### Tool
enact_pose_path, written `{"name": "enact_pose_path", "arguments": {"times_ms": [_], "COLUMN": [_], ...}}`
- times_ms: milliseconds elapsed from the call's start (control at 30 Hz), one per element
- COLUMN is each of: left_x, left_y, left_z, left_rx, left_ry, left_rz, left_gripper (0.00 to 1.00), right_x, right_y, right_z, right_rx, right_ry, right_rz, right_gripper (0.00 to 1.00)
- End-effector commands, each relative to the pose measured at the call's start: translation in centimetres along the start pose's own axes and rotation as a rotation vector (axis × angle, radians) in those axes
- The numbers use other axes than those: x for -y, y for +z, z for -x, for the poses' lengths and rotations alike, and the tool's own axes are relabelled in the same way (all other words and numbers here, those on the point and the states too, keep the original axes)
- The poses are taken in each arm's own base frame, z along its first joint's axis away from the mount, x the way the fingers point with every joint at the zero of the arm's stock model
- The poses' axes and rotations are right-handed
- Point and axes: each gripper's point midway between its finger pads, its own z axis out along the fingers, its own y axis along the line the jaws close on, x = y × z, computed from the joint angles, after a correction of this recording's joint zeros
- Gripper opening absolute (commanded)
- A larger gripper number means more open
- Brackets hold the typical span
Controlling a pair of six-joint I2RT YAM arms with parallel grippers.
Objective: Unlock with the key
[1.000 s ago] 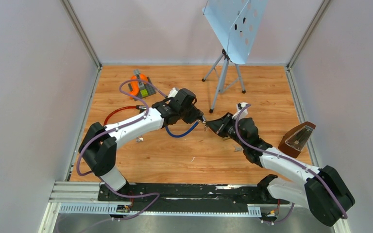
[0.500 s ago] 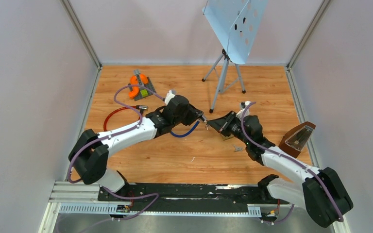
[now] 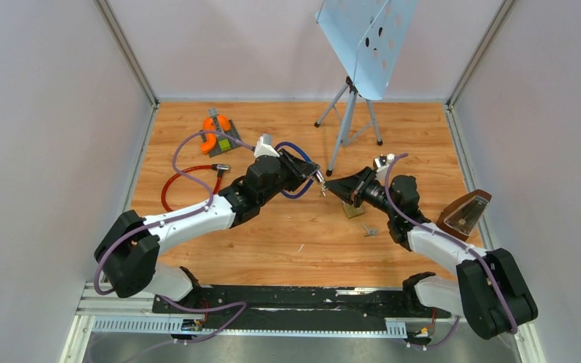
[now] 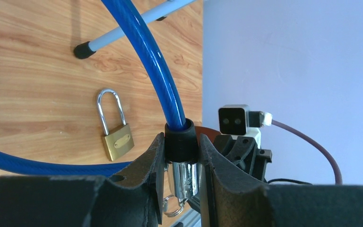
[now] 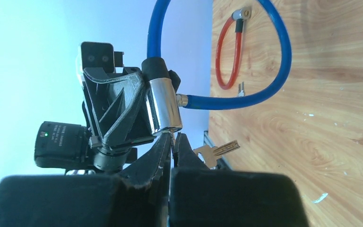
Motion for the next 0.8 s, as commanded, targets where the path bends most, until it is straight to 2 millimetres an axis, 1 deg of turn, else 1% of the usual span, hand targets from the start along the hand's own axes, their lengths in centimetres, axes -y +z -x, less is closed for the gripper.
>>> {"name": "enact_pose_path", "arguments": {"times_ms": [0, 133, 200, 233, 267, 300, 333, 367, 400, 433, 467, 500, 533, 567, 633, 667, 700, 733, 767], "left_x": [8.6, 9.2, 9.1, 8.6, 8.5, 7.8, 7.6, 6.6, 5.7, 5.4, 4.3, 4.2, 3.3, 3.2, 2.3, 1.9, 1.7, 1.5, 1.3], "left_y": [-3.4, -4.1, -4.3, -4.2, -4.3, -4.1, -4.1, -3.9, -3.7, -3.7, -3.5, -3.4, -3.3, -3.2, -3.0, -3.0, -2.9, -2.9, -2.8], "left_z": [-0.4, 0.0, 0.3, 0.5, 0.8, 1.1, 1.4, 1.8, 2.0, 2.4, 2.5, 2.8, 2.8, 3.1, 3.3, 3.4, 3.4, 3.5, 3.5], "left_rx": [-0.04, -0.022, -0.014, -0.008, -0.004, 0.002, 0.01, 0.021, 0.023, 0.034, 0.031, 0.039, 0.035, 0.043, 0.043, 0.041, 0.042, 0.042, 0.041], "left_ry": [0.042, 0.055, 0.062, 0.062, 0.054, 0.05, 0.038, 0.026, 0.025, 0.016, 0.018, 0.019, 0.025, 0.026, 0.03, 0.031, 0.028, 0.029, 0.033], "left_rz": [-0.33, -0.373, -0.37, -0.348, -0.341, -0.313, -0.303, -0.26, -0.22, -0.201, -0.151, -0.135, -0.09, -0.07, -0.013, 0.011, 0.024, 0.041, 0.052], "left_gripper": [0.0, 0.0, 0.0, 0.0, 0.0, 0.0, 0.0, 0.0, 0.0, 0.0, 0.0, 0.0, 0.0, 0.0, 0.0, 0.0, 0.0, 0.0, 0.0], "right_x": [-2.1, -2.2, -2.0, -1.9, -1.6, -1.8, -1.9, -1.8, -1.9, -2.1, -2.4, -2.7, -3.0, -3.2, -3.9, -4.3, -4.8, -4.9, -5.2], "right_y": [0.3, 0.7, 0.7, 0.8, 0.8, 0.8, 0.8, 0.7, 0.6, 0.4, 0.1, -0.1, -0.5, -0.8, -1.3, -1.5, -1.8, -1.8, -1.7], "right_z": [-0.1, -0.4, -0.3, -0.2, -0.1, 0.0, 0.2, 0.3, 0.5, 0.8, 1.1, 1.4, 1.8, 2.0, 2.4, 2.3, 2.3, 2.0, 1.0], "right_rx": [-0.06, -0.1, -0.099, -0.096, -0.089, -0.083, -0.076, -0.067, -0.053, -0.036, -0.018, 0.005, 0.028, 0.044, 0.077, 0.087, 0.103, 0.112, 0.113], "right_ry": [0.084, 0.082, 0.068, 0.054, 0.034, -0.015, -0.057, -0.101, -0.141, -0.192, -0.239, -0.285, -0.338, -0.393, -0.519, -0.597, -0.719, -0.808, -0.895], "right_rz": [0.081, 0.085, 0.077, 0.067, 0.05, 0.043, 0.029, 0.008, -0.009, -0.019, -0.027, -0.038, -0.044, -0.049, -0.053, -0.044, -0.033, -0.029, -0.013], "right_gripper": [0.0, 0.0, 0.0, 0.02, 0.07, 0.13, 0.21, 0.3, 0.38, 0.44, 0.5, 0.55, 0.58, 0.62, 0.68, 0.68, 0.68, 0.68, 0.68]}}
